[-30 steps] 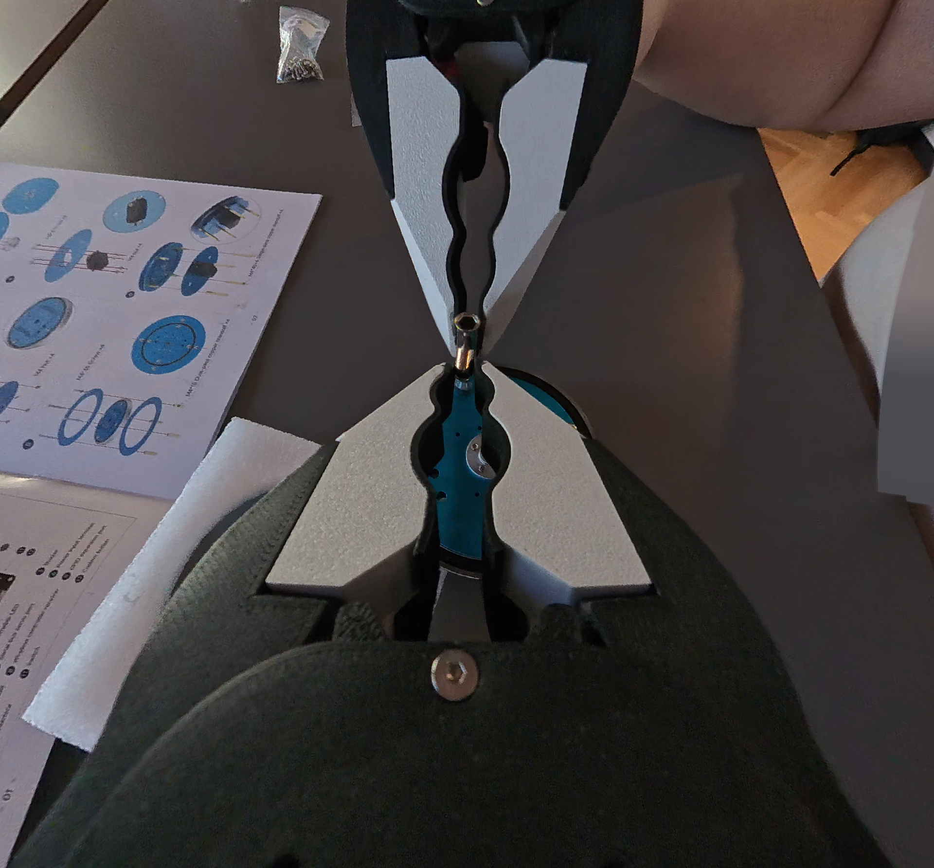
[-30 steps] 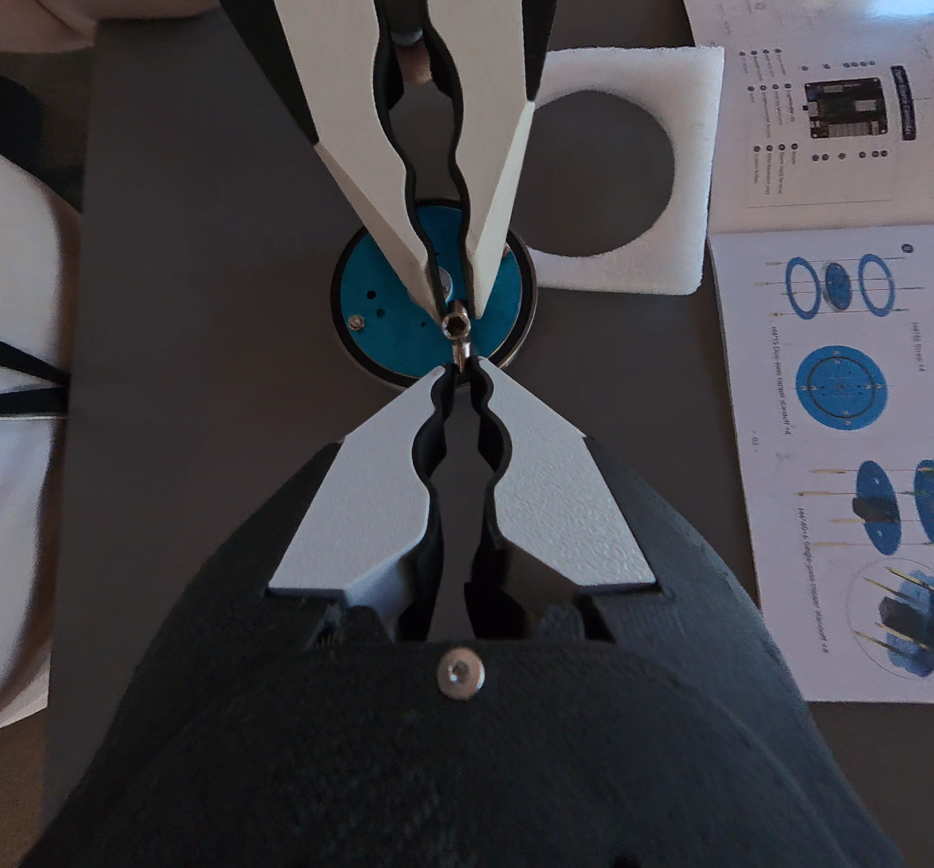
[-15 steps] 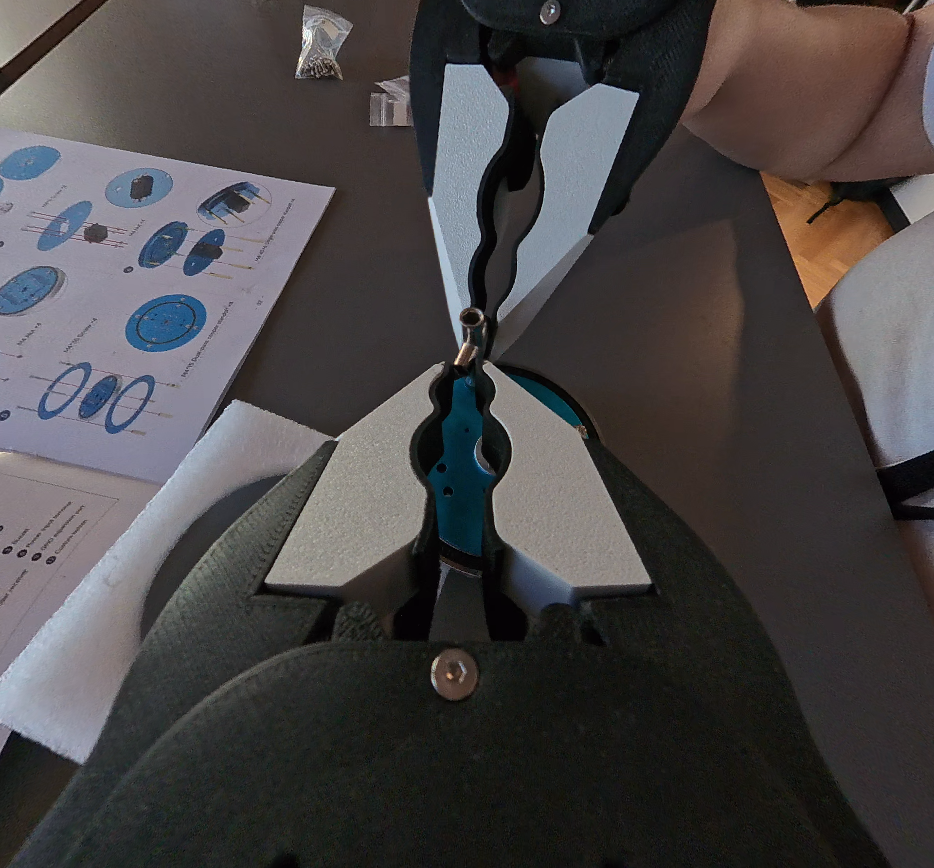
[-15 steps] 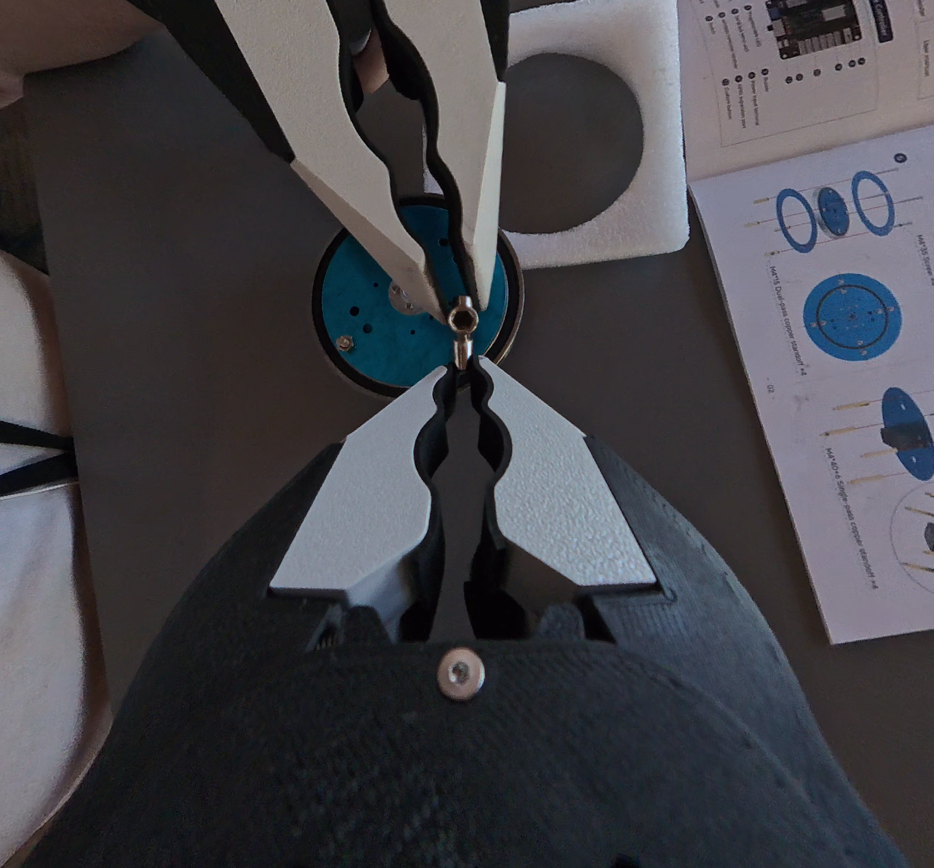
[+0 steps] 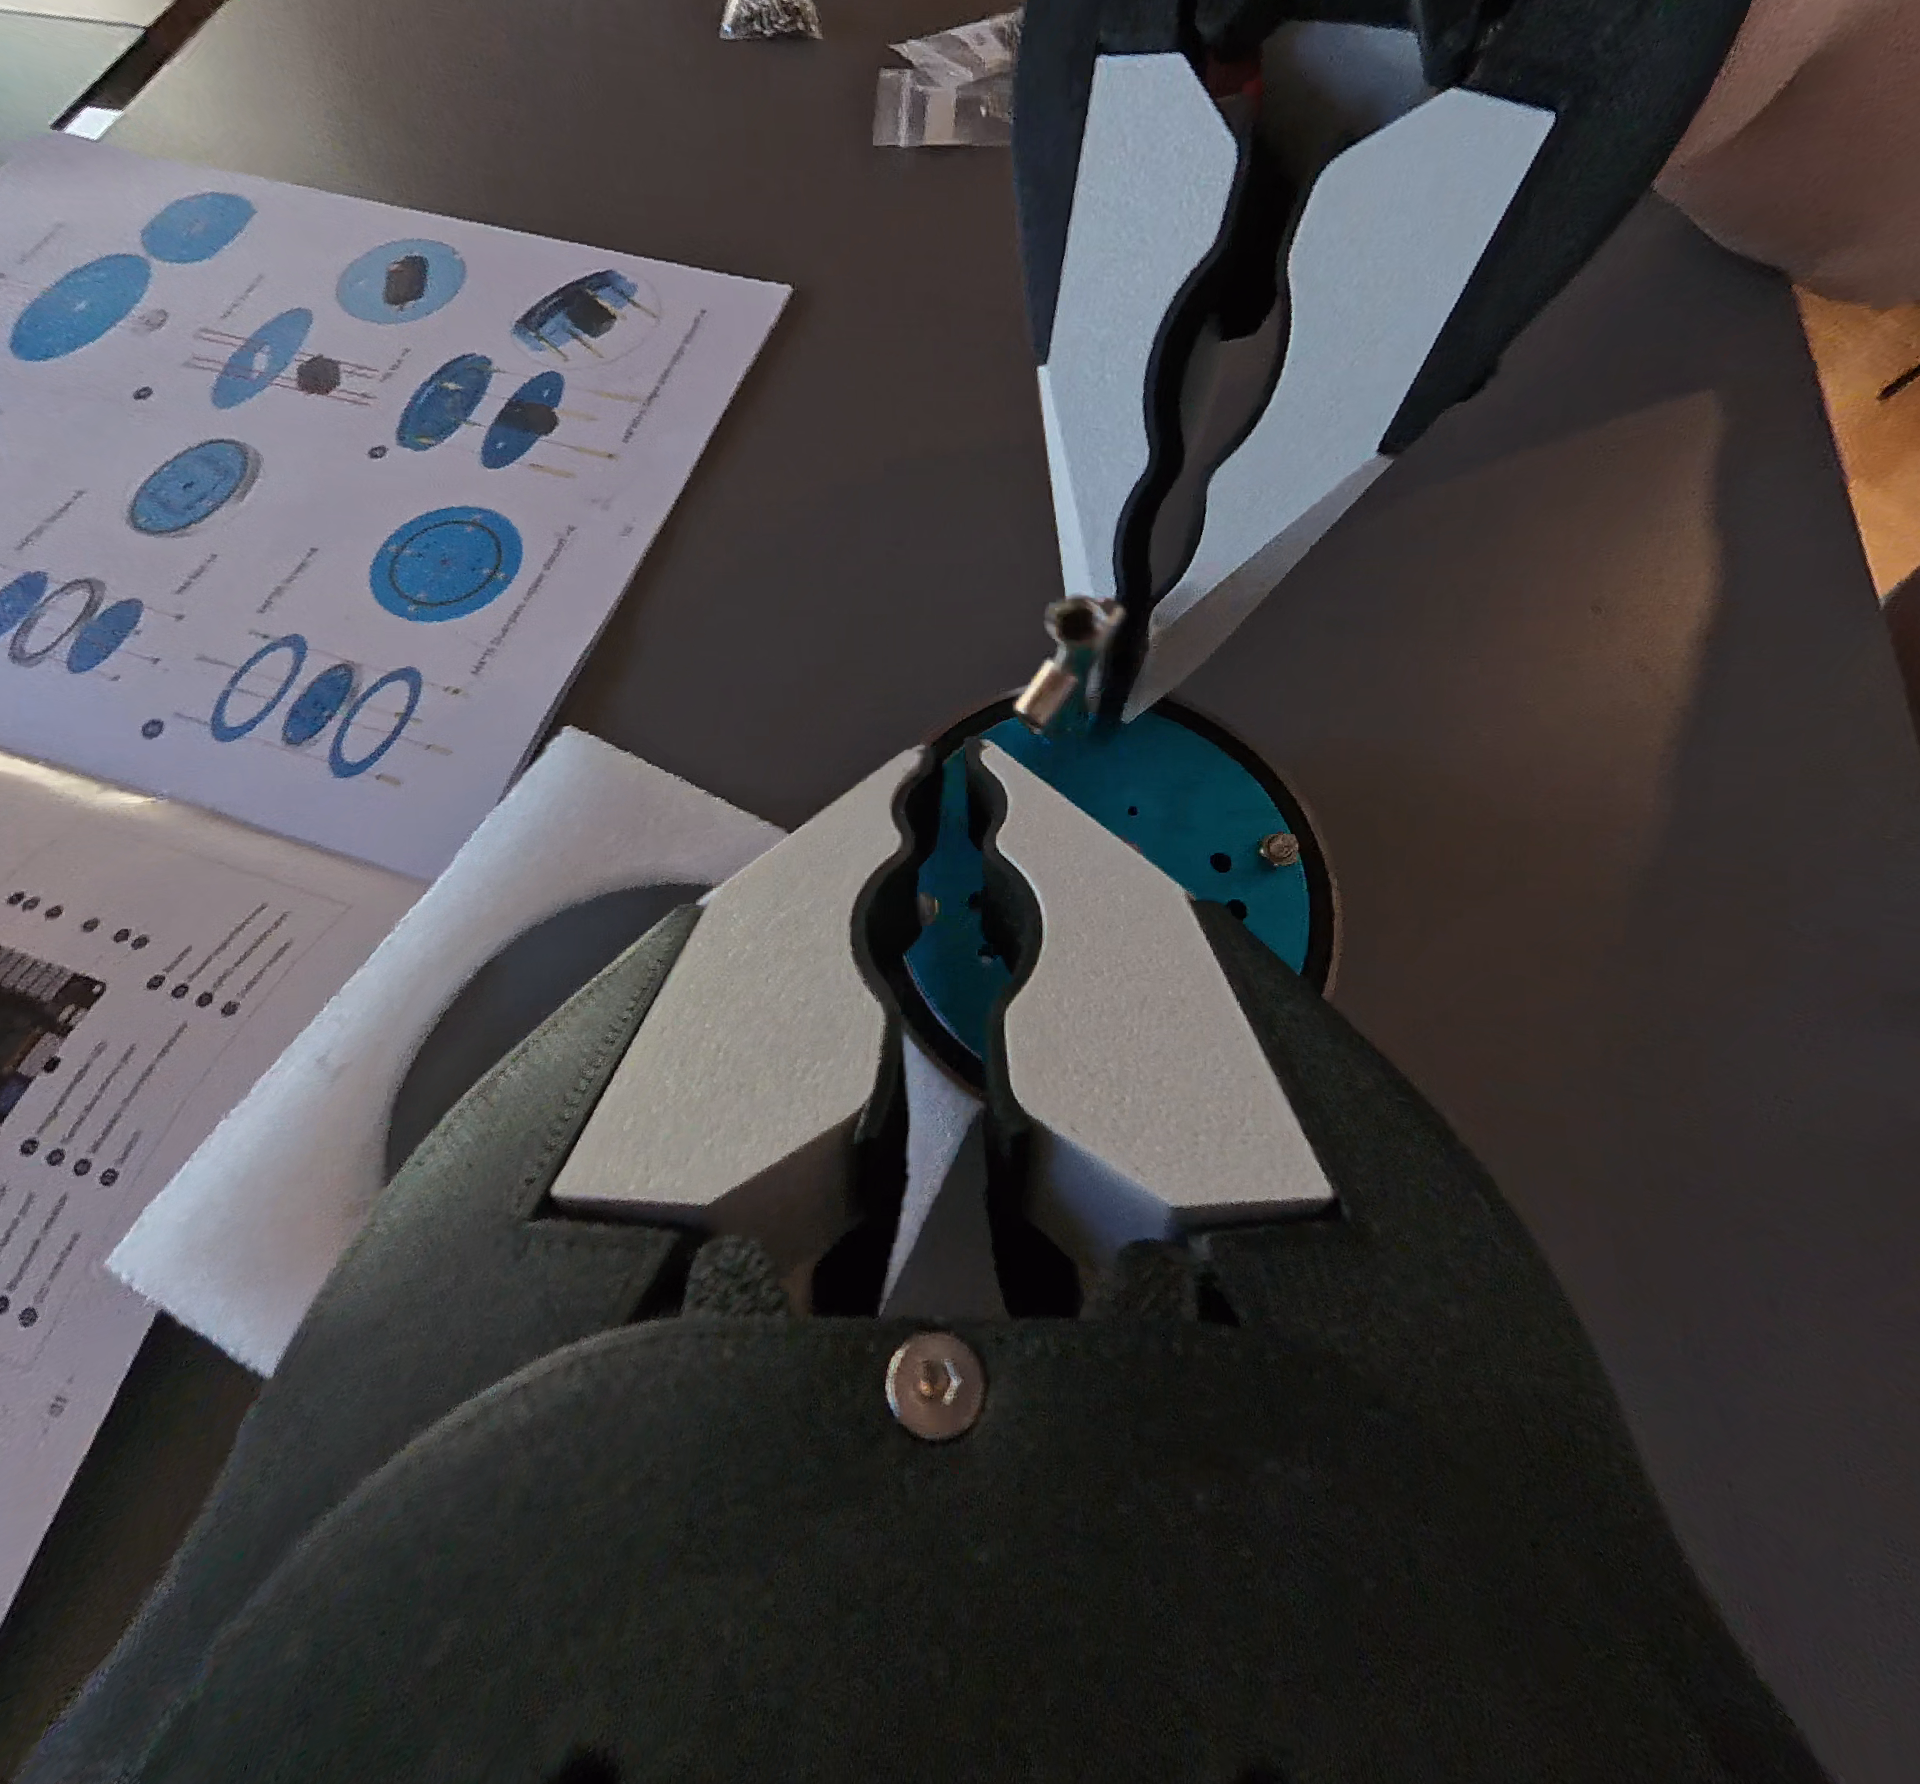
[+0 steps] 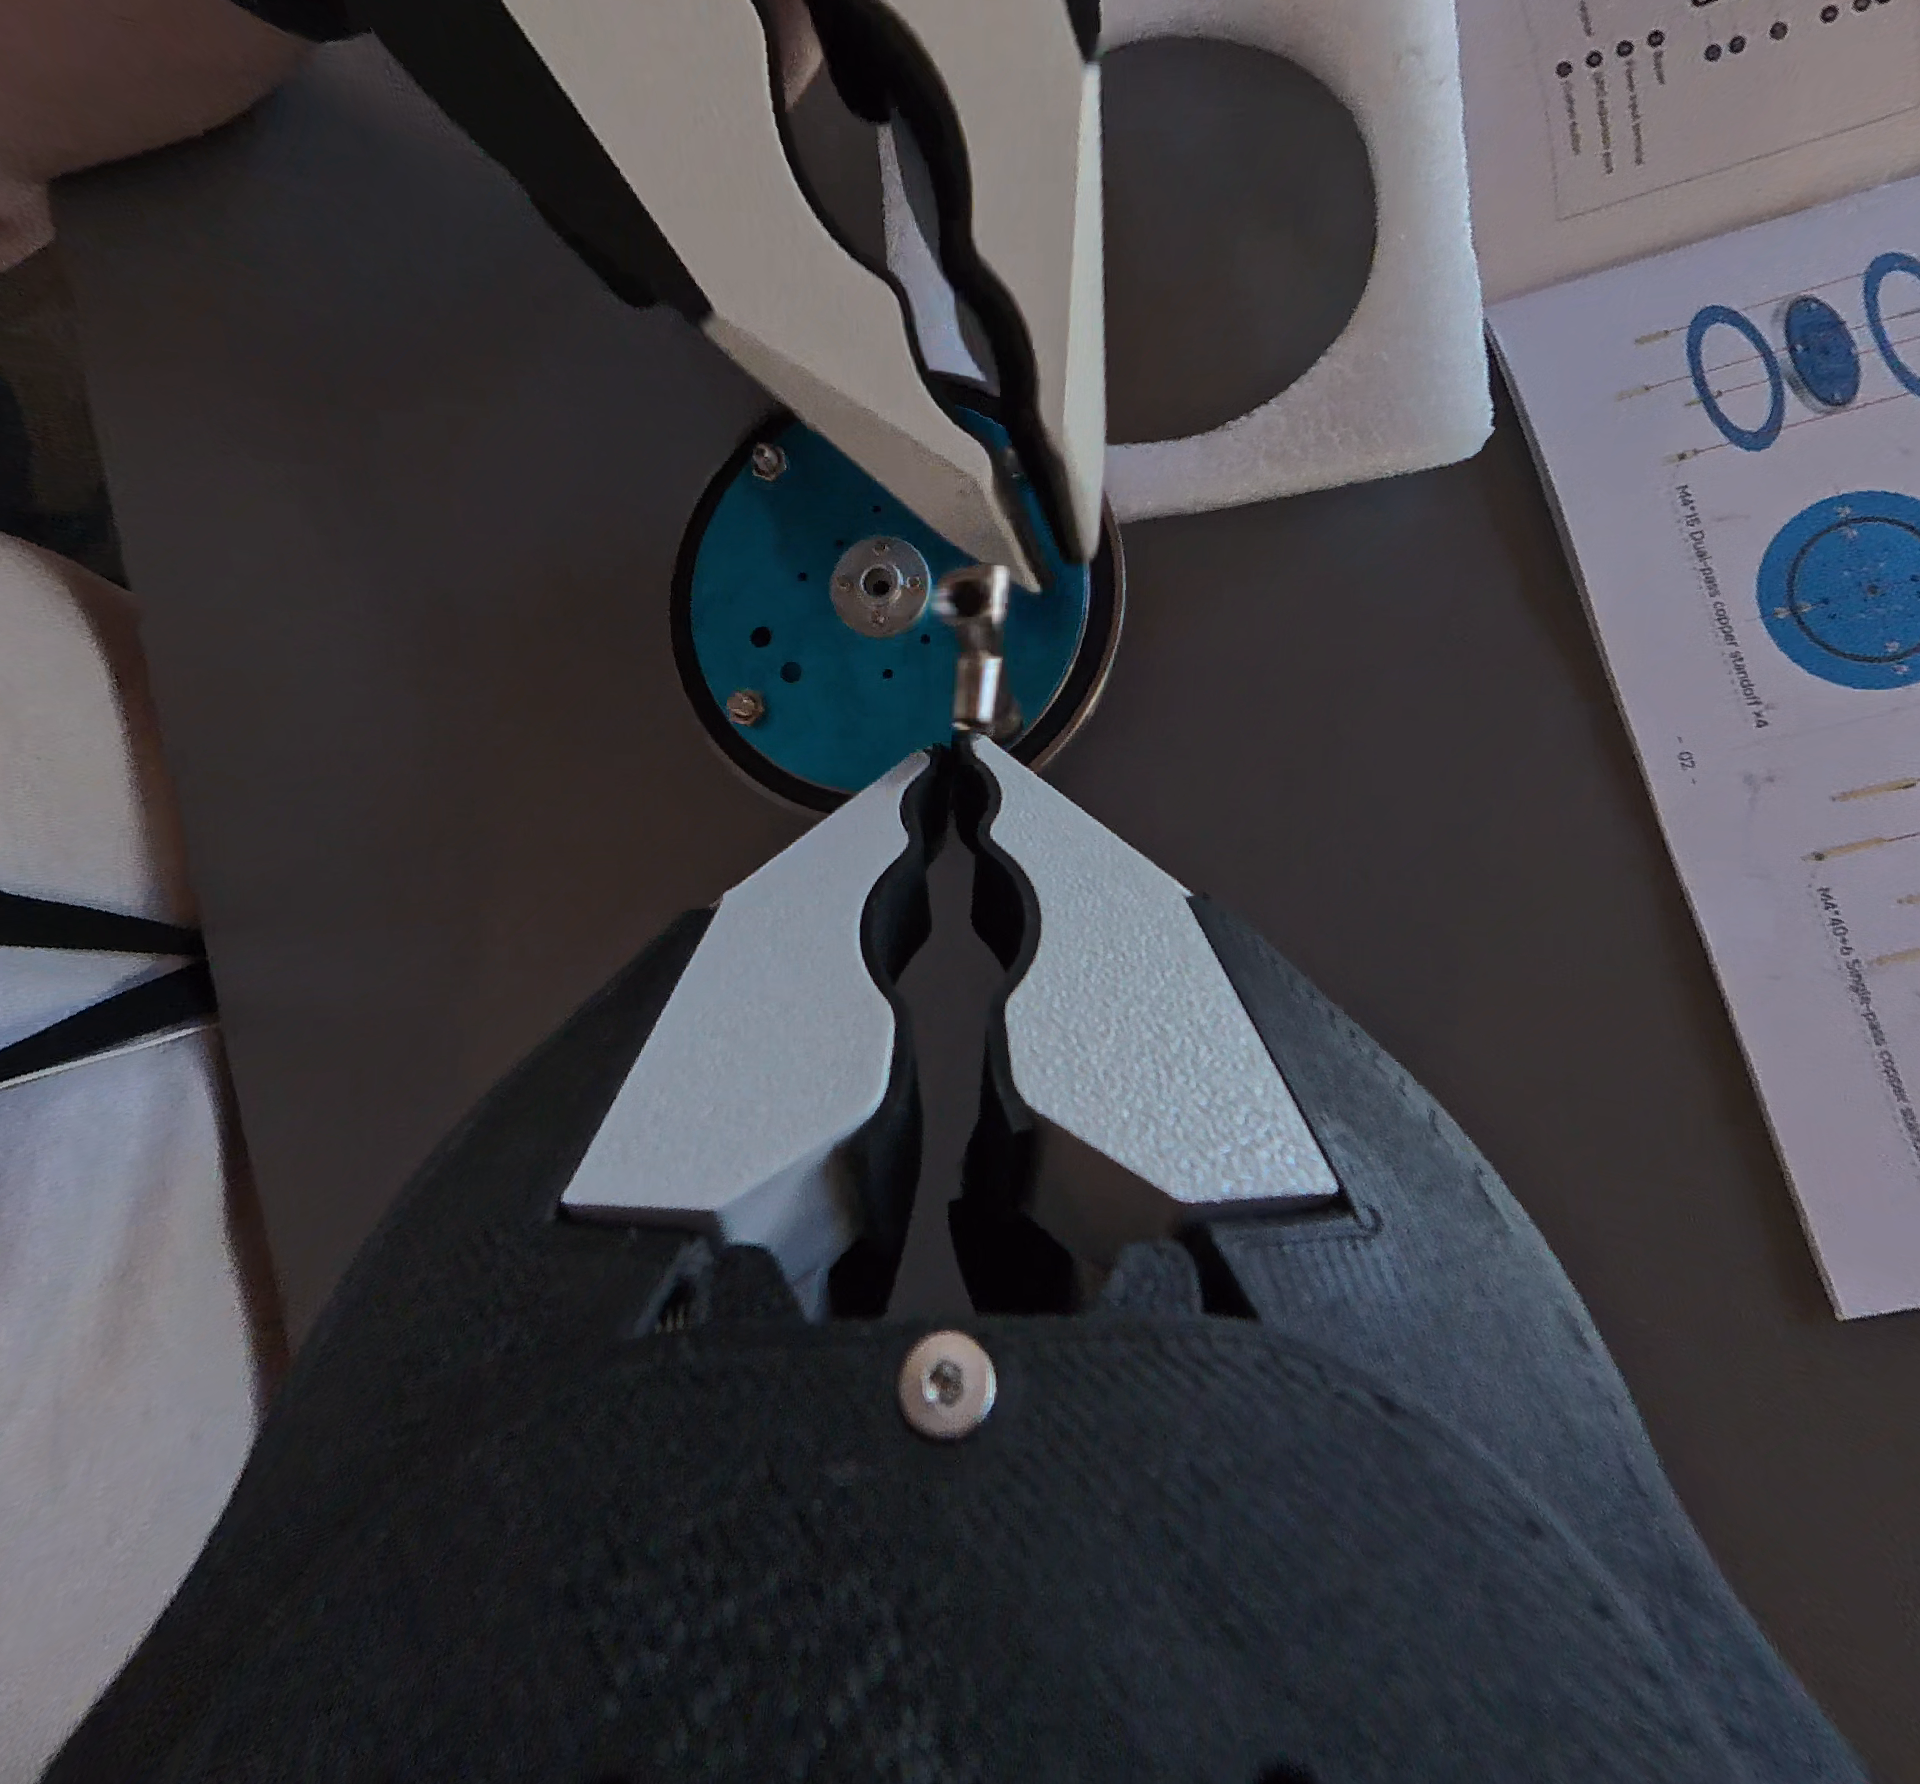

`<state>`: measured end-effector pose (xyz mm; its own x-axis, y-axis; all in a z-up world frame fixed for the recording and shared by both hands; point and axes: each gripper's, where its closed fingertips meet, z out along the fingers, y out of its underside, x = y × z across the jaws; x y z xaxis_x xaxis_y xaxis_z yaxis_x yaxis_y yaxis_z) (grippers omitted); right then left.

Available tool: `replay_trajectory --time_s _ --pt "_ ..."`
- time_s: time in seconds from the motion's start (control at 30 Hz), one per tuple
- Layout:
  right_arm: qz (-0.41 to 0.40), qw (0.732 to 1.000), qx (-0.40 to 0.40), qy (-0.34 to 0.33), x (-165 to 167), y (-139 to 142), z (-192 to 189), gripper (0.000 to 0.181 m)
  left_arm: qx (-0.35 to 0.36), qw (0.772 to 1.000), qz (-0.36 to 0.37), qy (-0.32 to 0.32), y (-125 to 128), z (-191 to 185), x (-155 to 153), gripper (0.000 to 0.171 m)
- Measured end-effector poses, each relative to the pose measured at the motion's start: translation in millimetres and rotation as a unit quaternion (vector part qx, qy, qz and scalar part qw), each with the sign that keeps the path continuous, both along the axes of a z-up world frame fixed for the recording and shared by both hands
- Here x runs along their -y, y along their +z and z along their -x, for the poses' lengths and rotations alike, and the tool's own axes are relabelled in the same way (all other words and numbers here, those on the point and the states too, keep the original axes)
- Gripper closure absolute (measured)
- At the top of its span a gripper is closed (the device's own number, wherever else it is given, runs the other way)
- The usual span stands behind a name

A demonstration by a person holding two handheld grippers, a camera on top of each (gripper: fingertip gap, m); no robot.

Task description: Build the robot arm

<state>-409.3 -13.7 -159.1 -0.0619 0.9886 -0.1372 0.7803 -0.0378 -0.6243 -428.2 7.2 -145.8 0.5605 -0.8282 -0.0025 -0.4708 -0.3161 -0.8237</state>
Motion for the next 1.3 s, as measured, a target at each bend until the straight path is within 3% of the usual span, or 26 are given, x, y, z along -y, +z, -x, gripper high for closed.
replay_trajectory --time_s 0.13,0.2,0.33,0.43,0.5,0.6,0.67,0.77,0.87,0.93,1.0,1.1,1.17,1.3 --pt "0.0 1.0 0.001 0.001 -1.6 0.2 -0.1 0.181 0.111 0.993 0.022 -0.029 26.1 -6.7 9.4 0.152" --pt "-0.008 1.0 0.002 0.005 -2.9 0.1 -0.4 0.181 0.129 0.991 0.021 -0.015 31.6 -4.3 2.8 0.147" --pt "-0.002 1.0 0.01 0.019 -2.5 0.3 -4.3 0.181 0.113 0.993 0.043 -0.004 21.3 -2.1 -6.9 0.149" --pt "-0.017 1.0 0.001 -0.011 -30.6 8.6 -10.5 0.18 0.101 0.994 0.043 0.015 17.2 4.3 -9.6 0.153" --pt "-0.01 0.998 -0.012 -0.06 -62.6 13.1 -8.7 0.171 0.089 0.995 0.038 0.031 16.2 10.5 -11.5 0.157" --pt "0.063 0.989 0.056 -0.125 -91.4 2.8 -2.9 0.147 0.072 0.995 0.03 0.059 17.8 19.9 -15.2 0.16" --pt "0.071 0.991 0.068 -0.096 -94.2 4.0 13.0 0.154 0.055 0.995 0.018 0.077 19.6 28.4 -16.5 0.16" --pt "-0.013 0.997 0.051 -0.061 -113.9 6.1 37.1 0.154 0.05 0.994 -0.002 0.094 26.7 38.7 -13.7 0.161" --pt "0.051 0.993 0.07 -0.078 -101.9 -2.6 49.5 0.156 0.063 0.993 -0.003 0.103 32.6 44.3 -8.6 0.161" --pt "-0.01 0.989 0.095 -0.109 -111.2 -16.1 46.3 0.156 0.07 0.992 -0.002 0.105 35.4 45.8 -5.9 0.161" --pt "-0.066 0.989 0.102 -0.09 -112.7 -24.2 47.5 0.153 0.078 0.992 -0.004 0.1 38.6 44.3 -3.6 0.161" --pt "-0.07 0.99 0.092 -0.081 -111.9 -25.6 54.9 0.148 0.082 0.992 -0.003 0.095 38.8 41.9 -4.4 0.162" --pt "-0.071 0.991 0.088 -0.067 -109.3 -26.6 57.9 0.157 0.086 0.993 0.003 0.087 37.3 38.6 -4.3 0.162" --pt "-0.062 0.989 0.116 -0.063 -105.3 -26.4 42.9 0.158 0.089 0.993 0.005 0.077 35.9 36.8 -4.8 0.162"
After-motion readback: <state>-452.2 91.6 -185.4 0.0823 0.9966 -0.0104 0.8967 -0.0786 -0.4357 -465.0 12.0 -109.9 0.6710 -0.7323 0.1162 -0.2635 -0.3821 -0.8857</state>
